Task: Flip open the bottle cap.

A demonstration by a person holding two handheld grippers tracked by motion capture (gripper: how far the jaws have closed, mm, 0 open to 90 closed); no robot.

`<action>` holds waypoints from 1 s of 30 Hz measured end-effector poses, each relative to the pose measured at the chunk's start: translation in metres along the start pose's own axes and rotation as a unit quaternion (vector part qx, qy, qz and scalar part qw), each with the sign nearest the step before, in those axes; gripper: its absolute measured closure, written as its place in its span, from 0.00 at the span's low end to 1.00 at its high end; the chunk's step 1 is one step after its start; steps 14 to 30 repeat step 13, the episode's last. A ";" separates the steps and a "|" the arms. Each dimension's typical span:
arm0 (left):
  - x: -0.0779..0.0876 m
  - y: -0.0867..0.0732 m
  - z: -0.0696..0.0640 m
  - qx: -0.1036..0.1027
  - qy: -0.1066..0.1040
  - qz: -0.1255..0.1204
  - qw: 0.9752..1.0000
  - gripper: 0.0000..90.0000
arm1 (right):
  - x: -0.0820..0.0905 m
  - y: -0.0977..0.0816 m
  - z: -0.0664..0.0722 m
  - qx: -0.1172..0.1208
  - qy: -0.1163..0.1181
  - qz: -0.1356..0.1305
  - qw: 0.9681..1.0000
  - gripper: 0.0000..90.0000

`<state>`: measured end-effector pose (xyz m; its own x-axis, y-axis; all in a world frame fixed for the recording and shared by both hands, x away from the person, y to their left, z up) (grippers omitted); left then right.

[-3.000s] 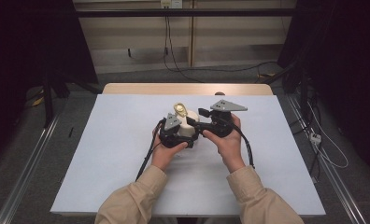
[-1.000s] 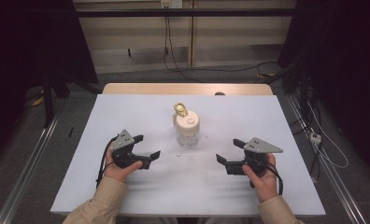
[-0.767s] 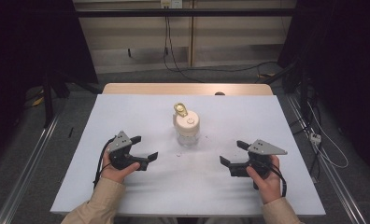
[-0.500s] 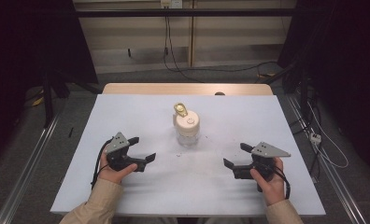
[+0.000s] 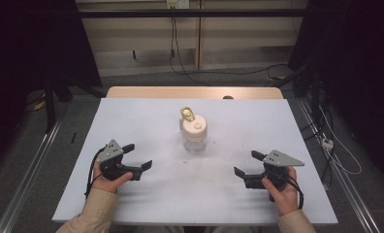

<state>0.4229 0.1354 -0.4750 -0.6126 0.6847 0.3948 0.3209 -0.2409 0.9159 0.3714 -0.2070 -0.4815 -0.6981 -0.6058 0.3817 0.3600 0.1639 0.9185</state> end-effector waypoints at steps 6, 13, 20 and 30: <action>0.008 -0.004 0.005 -0.001 0.007 0.001 1.000 0.05 | 0.000 -0.002 -0.002 0.002 -0.004 0.005 1.000 0.09; 0.012 -0.005 0.012 0.005 0.013 -0.001 1.000 0.05 | 0.000 -0.003 -0.002 0.005 -0.004 0.007 1.000 0.09; 0.012 -0.005 0.012 0.005 0.013 -0.001 1.000 0.05 | 0.000 -0.003 -0.002 0.005 -0.004 0.007 1.000 0.09; 0.012 -0.005 0.012 0.005 0.013 -0.001 1.000 0.05 | 0.000 -0.003 -0.002 0.005 -0.004 0.007 1.000 0.09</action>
Point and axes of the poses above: each handheld gripper's, and its own axes: x roughly backward along the jaws, y roughly out of its top, z roughly to its left, the point moved 10 cm from there along -x, roughly forward along the jaws, and after that the axes turned 3 degrees about y, right-handed, at the moved point
